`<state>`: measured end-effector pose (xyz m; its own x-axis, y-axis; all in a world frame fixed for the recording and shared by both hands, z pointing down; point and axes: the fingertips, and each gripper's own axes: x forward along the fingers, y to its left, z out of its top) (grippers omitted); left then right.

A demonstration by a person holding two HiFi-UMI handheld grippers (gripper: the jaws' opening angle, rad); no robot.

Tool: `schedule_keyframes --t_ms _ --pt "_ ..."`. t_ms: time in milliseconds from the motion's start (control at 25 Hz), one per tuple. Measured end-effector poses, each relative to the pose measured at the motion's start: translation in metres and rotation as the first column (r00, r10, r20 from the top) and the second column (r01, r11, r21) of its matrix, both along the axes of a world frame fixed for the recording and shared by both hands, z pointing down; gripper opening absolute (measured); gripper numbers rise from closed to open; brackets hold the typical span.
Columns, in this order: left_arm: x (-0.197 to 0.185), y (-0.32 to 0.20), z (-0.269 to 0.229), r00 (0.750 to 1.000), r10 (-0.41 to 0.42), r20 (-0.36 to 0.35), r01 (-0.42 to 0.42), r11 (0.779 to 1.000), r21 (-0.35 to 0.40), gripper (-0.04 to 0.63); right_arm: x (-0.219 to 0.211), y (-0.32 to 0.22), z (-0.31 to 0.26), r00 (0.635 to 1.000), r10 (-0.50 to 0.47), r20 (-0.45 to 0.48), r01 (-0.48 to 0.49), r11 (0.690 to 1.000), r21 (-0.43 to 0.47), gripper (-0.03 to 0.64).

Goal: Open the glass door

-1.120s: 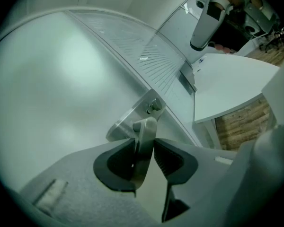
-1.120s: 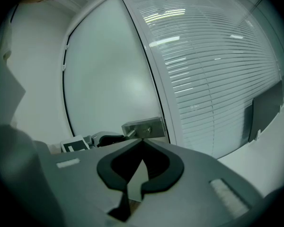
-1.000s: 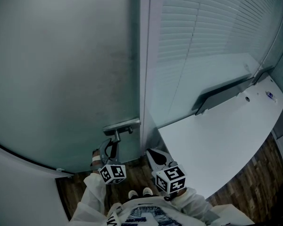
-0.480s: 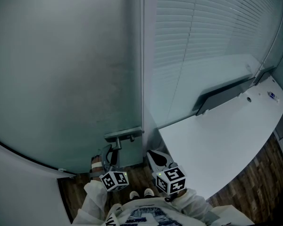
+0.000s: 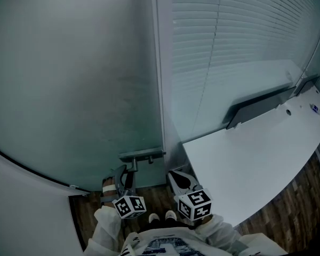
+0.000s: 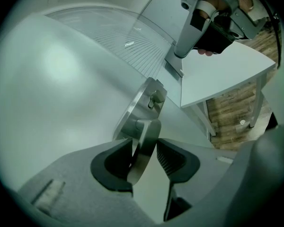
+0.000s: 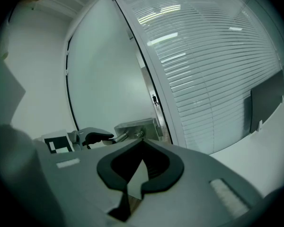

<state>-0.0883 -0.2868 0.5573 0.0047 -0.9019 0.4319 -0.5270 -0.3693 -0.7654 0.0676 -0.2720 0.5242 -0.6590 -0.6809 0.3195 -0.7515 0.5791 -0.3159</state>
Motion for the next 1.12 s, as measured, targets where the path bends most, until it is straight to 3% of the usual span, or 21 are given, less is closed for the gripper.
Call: schedule_keyframes --t_ms 240,320,400,440,520,560,600,680,720,760,800,960,1040,1120 --pt "-0.005 0.008 0.001 0.998 -0.04 0.042 0.038 0.999 0.03 0.167 -0.008 0.019 -0.001 0.999 -0.042 0.007 0.042 0.999 0.007 0.005" --pt "-0.006 0.021 -0.005 0.997 -0.068 0.023 0.066 0.996 0.054 0.153 -0.011 0.03 -0.007 0.998 -0.055 0.006 0.055 0.998 0.027 0.005" --pt "-0.009 0.04 -0.013 0.994 -0.105 -0.021 0.107 0.99 0.092 0.116 -0.012 0.04 -0.013 0.998 -0.059 0.006 0.058 0.997 0.045 0.005" --pt "-0.012 0.052 -0.017 0.99 -0.128 -0.057 0.133 0.986 0.104 0.022 -0.012 0.046 -0.016 0.998 -0.058 0.008 0.058 0.997 0.052 0.005" --pt "-0.014 0.077 -0.021 0.969 -0.166 -0.186 0.185 0.979 0.091 0.005 -0.012 0.062 -0.022 0.998 -0.059 0.012 0.058 0.996 0.068 0.005" --pt "-0.014 0.09 -0.022 0.943 -0.18 -0.281 0.207 0.976 0.07 0.005 -0.012 0.071 -0.025 0.998 -0.061 0.012 0.06 0.995 0.078 0.005" --pt "-0.013 0.103 -0.022 0.9 -0.193 -0.392 0.227 0.973 0.043 0.005 -0.013 0.081 -0.029 0.998 -0.064 0.011 0.062 0.994 0.088 0.005" --pt "-0.011 0.132 -0.024 0.767 -0.22 -0.603 0.261 0.965 -0.02 0.005 -0.014 0.105 -0.033 0.998 -0.068 0.005 0.067 0.992 0.104 0.005" --pt "-0.01 0.148 -0.026 0.698 -0.234 -0.677 0.279 0.959 -0.044 0.005 -0.015 0.119 -0.035 0.998 -0.068 0.002 0.068 0.992 0.111 0.005" --pt "-0.011 0.165 -0.029 0.646 -0.242 -0.724 0.295 0.954 -0.056 0.004 -0.015 0.134 -0.037 0.998 -0.068 -0.001 0.068 0.991 0.118 0.005" --pt "-0.011 0.182 -0.035 0.617 -0.243 -0.749 0.308 0.95 -0.054 0.005 -0.016 0.149 -0.04 0.998 -0.068 -0.004 0.068 0.99 0.127 0.005" --pt "-0.01 0.259 -0.062 0.601 -0.211 -0.771 0.329 0.944 -0.002 0.003 -0.017 0.219 -0.052 0.997 -0.069 -0.022 0.072 0.983 0.167 0.005" --pt "-0.007 0.304 -0.063 0.576 -0.216 -0.788 0.339 0.941 -0.01 0.003 -0.013 0.256 -0.053 0.998 -0.057 -0.035 0.062 0.983 0.173 0.005" --pt "-0.004 0.341 -0.059 0.567 -0.224 -0.793 0.344 0.939 -0.019 0.003 -0.006 0.287 -0.055 0.999 -0.037 -0.04 0.044 0.982 0.184 0.005"
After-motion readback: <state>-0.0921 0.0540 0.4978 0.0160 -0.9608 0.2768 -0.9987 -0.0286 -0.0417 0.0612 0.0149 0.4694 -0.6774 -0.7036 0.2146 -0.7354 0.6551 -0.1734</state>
